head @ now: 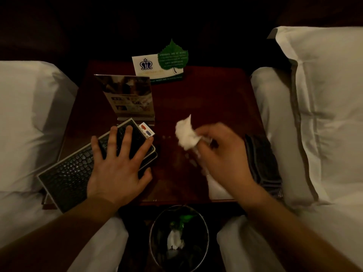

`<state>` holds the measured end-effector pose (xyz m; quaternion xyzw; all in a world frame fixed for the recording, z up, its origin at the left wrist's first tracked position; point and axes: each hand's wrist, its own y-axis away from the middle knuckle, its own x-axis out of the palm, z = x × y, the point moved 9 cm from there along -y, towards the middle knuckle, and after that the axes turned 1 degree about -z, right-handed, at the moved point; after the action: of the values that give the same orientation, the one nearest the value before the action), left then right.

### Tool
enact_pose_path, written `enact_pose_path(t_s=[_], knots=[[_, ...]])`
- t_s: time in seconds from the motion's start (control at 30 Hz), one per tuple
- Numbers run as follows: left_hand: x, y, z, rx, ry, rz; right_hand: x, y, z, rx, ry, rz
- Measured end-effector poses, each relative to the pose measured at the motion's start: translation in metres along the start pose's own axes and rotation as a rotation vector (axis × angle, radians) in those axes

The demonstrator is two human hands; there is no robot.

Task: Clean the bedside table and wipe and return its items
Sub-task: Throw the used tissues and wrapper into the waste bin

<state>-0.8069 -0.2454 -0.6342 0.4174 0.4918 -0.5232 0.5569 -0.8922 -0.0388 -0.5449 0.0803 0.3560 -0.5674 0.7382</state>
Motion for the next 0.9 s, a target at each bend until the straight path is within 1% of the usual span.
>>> enact_pose_path(t_s=[0.1,0.2,0.33,0.4,0.47,0.57,0.63,0.7,0.77,0.9], knots=[[0.0,0.001,-0.001,0.007,-0.009,0.002,0.017,0.062,0.026,-0.038,-0.114,0.121],[-0.003,0.0,-0.001,0.006,-0.007,-0.013,0.038,0.116,0.025,-0.007,-0.212,0.175],[-0.003,0.001,-0.001,0.006,-0.002,-0.023,0.068,0.17,0.005,-0.001,-0.192,0.233],[-0.003,0.002,-0.001,0.004,0.0,-0.029,0.085,0.188,-0.017,0.052,-0.144,0.303],[-0.004,0.002,-0.002,0.003,0.005,-0.036,0.109,0.205,-0.047,0.151,-0.034,0.442],[-0.004,0.002,-0.003,0.009,0.014,-0.044,0.151,0.238,-0.096,0.307,0.165,0.732],[-0.004,0.003,-0.002,0.01,0.016,-0.051,0.17,0.258,-0.119,0.376,0.245,0.854],[-0.004,0.003,-0.002,0.01,0.022,-0.063,0.181,0.273,-0.136,0.46,0.253,0.904],[-0.004,0.003,-0.001,0.008,0.026,-0.075,0.184,0.283,-0.146,0.503,0.266,0.914],[-0.003,0.003,-0.001,0.012,0.043,-0.075,0.175,0.273,-0.136,0.456,0.284,0.84]])
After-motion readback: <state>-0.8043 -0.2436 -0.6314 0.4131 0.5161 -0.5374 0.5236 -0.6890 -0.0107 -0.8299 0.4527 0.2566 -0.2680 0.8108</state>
